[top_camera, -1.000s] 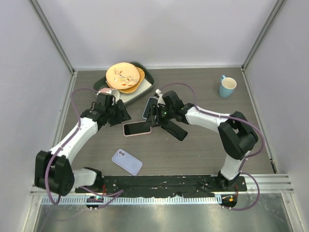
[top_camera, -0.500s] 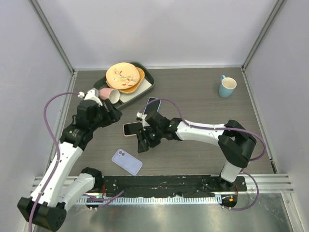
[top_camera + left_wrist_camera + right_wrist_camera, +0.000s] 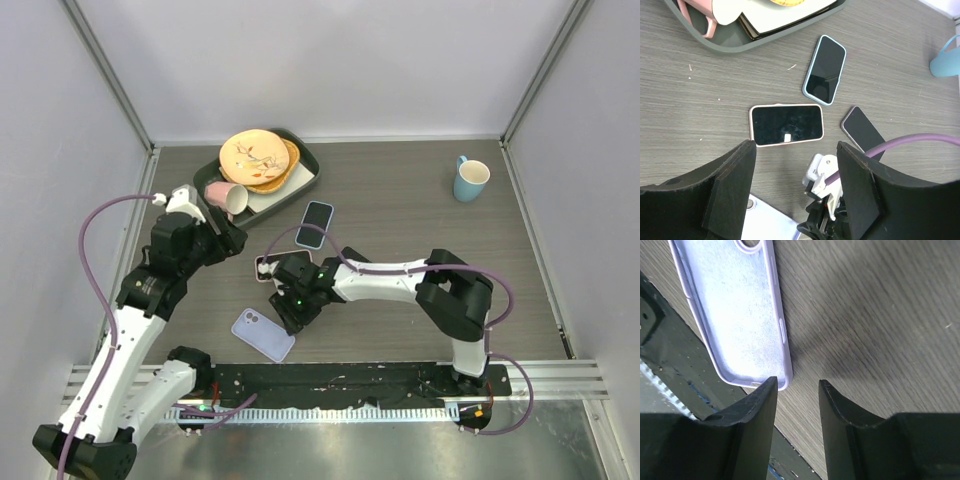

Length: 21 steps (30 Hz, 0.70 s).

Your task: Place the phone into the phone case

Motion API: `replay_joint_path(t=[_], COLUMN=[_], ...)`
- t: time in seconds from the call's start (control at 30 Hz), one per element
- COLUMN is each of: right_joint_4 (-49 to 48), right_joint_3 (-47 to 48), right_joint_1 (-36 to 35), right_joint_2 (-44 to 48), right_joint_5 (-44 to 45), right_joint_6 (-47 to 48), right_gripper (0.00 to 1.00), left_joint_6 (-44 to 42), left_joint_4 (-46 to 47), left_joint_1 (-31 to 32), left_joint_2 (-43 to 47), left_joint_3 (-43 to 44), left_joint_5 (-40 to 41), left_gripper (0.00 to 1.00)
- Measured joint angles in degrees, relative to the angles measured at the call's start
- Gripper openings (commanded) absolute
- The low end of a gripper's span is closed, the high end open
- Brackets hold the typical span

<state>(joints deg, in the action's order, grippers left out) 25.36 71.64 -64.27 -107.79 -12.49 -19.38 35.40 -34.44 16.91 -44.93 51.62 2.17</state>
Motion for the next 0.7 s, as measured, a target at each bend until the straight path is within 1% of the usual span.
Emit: replay_joint_path(t=[0.3, 0.37, 0.43, 0.47, 0.5, 0.6, 0.7], right_joint_4=[2.5, 3.0, 3.3, 3.6, 3.7, 4.2, 4.7], right_joint_3=[1.3, 1.9, 2.5, 2.9, 3.3, 4.3, 4.7], right_joint_1=[-2.3, -2.5, -2.8, -3.1, -3.2, -3.5, -3.4], right_joint_2=[-2.5, -2.9, -3.3, -3.6, -3.8, -4.8, -5.1], right_joint_5=[1.5, 1.6, 1.7, 1.7, 1.8, 3.1, 3.0], right_joint_6=[2.1, 2.5, 2.7, 2.7, 2.7, 3.0, 3.1], right_gripper=[0.34, 0.27, 0.17, 0.14, 0.08, 0.01, 0.01], left_joint_6=[-0.1, -0.1, -0.1, -0.1, -0.1, -0.2, -0.4], left_joint_4=[-0.2, -0.2, -0.2, -0.1, -0.1, -0.1, -0.2], left_joint_1=[0.0, 0.0, 0.0, 0.0, 0.0, 0.0, 0.0], left_joint_2=[-1.3, -1.5, -1.6, -1.6, -1.5, -1.3, -1.2], left_joint_3=[0.0, 0.0, 0.0, 0.0, 0.0, -0.1, -0.1], left_joint_5=[0.0, 0.0, 0.0, 0.0, 0.1, 0.4, 0.9], left_gripper=[0.71, 0.71, 0.71, 0.71, 0.71, 0.71, 0.71])
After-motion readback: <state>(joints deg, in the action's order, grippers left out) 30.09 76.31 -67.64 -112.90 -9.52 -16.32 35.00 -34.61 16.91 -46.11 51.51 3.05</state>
